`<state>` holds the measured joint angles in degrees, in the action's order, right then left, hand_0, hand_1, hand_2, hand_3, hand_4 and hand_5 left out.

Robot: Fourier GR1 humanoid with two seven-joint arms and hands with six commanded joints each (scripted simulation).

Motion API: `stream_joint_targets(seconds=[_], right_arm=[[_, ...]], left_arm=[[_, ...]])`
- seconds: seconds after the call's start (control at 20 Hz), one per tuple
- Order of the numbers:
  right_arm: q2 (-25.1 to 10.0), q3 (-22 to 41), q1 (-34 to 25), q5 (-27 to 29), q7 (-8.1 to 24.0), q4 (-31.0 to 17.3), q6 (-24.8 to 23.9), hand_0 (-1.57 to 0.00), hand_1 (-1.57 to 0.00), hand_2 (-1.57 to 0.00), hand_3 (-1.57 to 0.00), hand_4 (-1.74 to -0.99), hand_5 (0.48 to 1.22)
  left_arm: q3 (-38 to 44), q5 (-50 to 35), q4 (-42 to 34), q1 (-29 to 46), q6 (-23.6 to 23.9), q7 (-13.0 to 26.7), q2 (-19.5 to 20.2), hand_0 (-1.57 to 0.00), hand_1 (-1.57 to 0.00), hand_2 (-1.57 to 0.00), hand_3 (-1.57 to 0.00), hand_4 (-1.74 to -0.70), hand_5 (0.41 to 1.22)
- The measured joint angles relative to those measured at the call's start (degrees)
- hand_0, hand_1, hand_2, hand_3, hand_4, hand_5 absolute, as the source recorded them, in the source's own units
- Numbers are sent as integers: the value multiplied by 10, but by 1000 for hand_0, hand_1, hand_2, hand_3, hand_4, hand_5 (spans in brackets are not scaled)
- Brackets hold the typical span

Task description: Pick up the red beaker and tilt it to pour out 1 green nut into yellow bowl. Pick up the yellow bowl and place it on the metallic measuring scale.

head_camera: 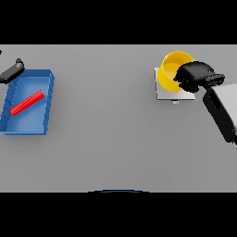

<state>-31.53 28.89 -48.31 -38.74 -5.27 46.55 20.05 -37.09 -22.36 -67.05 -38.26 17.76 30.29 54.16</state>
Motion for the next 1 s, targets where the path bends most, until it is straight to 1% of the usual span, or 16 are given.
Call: stream_joint_targets(seconds=[0.05,0.15,0.2,0.25,0.3,0.35,0.4,0.5,0.55,0.6,0.65,0.7,0.8,0.85,1.0], right_arm=[[-3,2,7,2,-5,5,1,-1404,-1221,-1336,-1558,-1730,1221],[-1,3,2,0,-5,-8,-4,-1397,-1205,-1316,-1562,-1730,1221],[-2,3,1,0,-13,-18,-7,-1405,-1219,-1360,-1564,-1730,1221],[4,4,1,0,-12,-25,-11,-1417,-1230,-1402,-1536,-1728,1221],[4,0,-5,4,-12,-27,-8,-1404,-1181,-1293,-1543,-1670,1221],[8,-2,-7,6,-8,-34,-6,-1410,-1150,-1182,-1387,-1644,1221],[12,-4,-4,10,-1,-31,-2,-1325,-1039,-1042,-1237,-1621,1155],[16,-7,-6,15,7,-37,6,-1053,-781,-776,-982,-1580,1037],[14,-9,-5,18,13,-34,14,-947,-687,-672,-879,-1564,991],[6,-12,-3,24,12,-26,23,-825,-599,-589,-794,-1550,955],[9,-14,-2,26,18,-32,27,-710,-521,-522,-723,-1540,923],[10,-16,-5,28,20,-30,29,-581,-436,-457,-662,-1528,899],[10,-16,-2,30,22,-29,33,-372,-279,-345,-558,-1501,865],[10,-15,-3,28,27,-32,35,-297,-223,-297,-509,-1487,848],[5,-8,-11,19,17,-44,40,-152,-114,-182,-397,-1452,818]], left_arm=[[-2,1,-3,-2,0,2,-3,1,1,1,1,-845,785],[-2,-1,-1,0,-3,9,2,1,1,1,1,-838,776],[0,1,4,-1,-4,-1,2,1,1,1,1,-839,772],[0,2,6,-1,-5,-4,1,1,1,1,1,-840,771],[2,-2,5,1,-8,-9,1,1,1,1,1,-841,772],[2,-1,5,0,-8,-11,2,1,1,1,1,-843,773],[2,-3,3,4,-6,-11,1,1,1,1,1,-844,775],[1,0,17,-2,-10,-12,-4,1,1,1,1,-847,771],[5,-4,18,-7,-13,-14,-5,1,1,1,1,-849,767],[6,-6,15,0,-11,-19,-4,1,1,1,1,-850,765],[5,-4,13,1,-8,-19,-2,1,1,1,1,-848,766],[1,-1,11,-3,-5,-11,-7,1,1,1,1,-846,766],[1,-1,5,-2,-5,-15,-5,1,1,1,1,-854,771],[1,-2,5,-2,-7,-11,-4,1,1,1,1,-853,772],[2,-4,-8,3,-1,-9,-1,1,1,1,1,-856,772]])
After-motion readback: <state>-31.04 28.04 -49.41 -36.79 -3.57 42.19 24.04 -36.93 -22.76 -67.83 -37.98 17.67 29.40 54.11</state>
